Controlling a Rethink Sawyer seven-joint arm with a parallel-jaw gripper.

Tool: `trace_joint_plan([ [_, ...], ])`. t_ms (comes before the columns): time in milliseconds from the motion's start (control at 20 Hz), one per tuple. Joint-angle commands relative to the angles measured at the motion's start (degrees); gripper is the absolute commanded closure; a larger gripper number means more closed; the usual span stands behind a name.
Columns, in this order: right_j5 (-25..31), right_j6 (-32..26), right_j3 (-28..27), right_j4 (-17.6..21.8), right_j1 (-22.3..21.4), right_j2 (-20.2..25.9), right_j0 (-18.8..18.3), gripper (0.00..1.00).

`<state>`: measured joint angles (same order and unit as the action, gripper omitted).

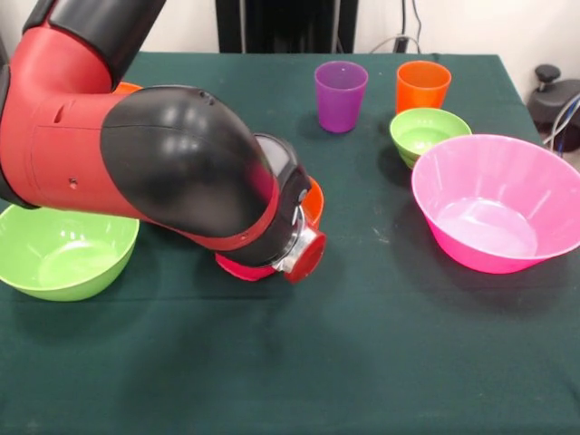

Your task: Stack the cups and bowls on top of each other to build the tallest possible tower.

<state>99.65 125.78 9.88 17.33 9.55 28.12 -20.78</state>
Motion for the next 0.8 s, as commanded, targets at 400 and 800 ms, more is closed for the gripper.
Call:
trace_joint_plan([
  [400, -2.5, -11.8, 1.7, 17.6, 0.3, 17.5, -3.8, 1.00],
  [800, 2.1, -11.3, 3.4, 19.8, -0.9, 24.3, -5.8, 1.00],
])
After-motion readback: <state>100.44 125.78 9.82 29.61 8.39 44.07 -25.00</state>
